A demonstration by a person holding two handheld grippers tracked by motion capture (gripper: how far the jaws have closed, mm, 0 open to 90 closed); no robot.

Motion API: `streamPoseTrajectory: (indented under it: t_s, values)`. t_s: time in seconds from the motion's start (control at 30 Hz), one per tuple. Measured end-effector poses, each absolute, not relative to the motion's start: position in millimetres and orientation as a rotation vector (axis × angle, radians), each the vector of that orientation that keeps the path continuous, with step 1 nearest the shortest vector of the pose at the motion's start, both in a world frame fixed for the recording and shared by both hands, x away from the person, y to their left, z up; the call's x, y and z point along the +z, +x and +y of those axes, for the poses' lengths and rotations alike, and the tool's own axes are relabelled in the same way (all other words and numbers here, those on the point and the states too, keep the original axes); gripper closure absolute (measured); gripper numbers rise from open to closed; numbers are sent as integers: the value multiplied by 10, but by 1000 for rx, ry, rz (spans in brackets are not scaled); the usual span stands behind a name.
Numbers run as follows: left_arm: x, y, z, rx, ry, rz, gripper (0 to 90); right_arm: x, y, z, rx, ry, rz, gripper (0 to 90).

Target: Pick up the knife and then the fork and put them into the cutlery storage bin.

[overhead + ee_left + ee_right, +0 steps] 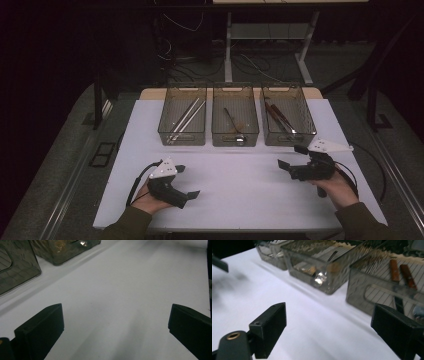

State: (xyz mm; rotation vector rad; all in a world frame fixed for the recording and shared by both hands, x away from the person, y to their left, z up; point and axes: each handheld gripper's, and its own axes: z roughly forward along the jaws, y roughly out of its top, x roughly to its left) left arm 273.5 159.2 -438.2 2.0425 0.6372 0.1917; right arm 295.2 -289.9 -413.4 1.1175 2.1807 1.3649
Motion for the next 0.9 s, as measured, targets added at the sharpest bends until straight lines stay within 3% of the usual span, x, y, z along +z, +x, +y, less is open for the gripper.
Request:
streamPoseTrajectory:
  t_s: [0.5,0.9]
  values:
    - [-4366,2726,1603,185,2027,644,0,-4441,2600,-2965,1392,1128,2244,131]
    - [-4368,2726,1604,186,2036,637,0,-4483,2593,-2993,1367,1125,2260,131]
